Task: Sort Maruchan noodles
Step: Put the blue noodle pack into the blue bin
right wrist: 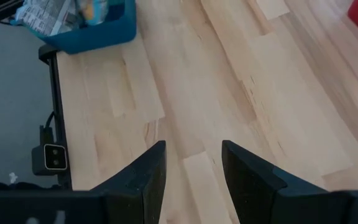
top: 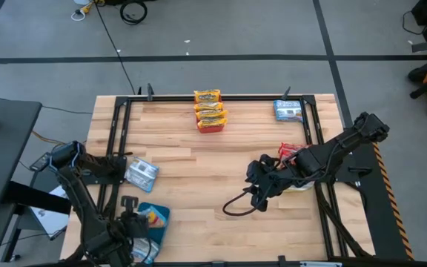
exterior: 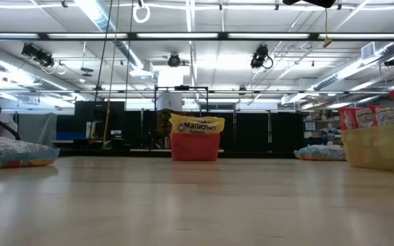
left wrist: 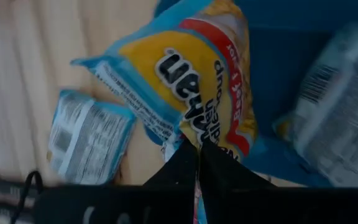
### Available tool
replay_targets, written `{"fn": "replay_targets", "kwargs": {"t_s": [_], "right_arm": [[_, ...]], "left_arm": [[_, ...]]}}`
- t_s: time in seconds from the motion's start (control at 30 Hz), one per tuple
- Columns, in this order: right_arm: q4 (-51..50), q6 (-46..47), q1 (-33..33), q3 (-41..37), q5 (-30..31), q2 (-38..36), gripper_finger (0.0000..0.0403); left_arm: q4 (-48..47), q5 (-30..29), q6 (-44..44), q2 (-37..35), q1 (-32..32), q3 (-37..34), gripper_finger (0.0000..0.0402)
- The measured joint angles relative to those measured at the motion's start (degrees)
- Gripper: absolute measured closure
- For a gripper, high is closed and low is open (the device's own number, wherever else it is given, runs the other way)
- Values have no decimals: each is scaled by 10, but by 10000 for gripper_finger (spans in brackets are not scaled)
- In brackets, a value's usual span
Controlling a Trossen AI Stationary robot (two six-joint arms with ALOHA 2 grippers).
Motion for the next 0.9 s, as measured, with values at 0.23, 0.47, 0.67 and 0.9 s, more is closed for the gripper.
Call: {"fn": "replay_targets", "kwargs": {"t_s": [0.23,0.47,0.67,0.9], "right_arm": [[0,4,6,0,0,0,242],[0,13,7,0,0,0,242],[0,19,8,0,2,0,242],[0,19,8,0,-16,0,242]], "left_arm": [[7,52,116,0,0,-1,390],[160,116,190,0,1,-1,390],[268,123,183,0,11,-2,383],[291,130,121,0,36,-2,357]]}}
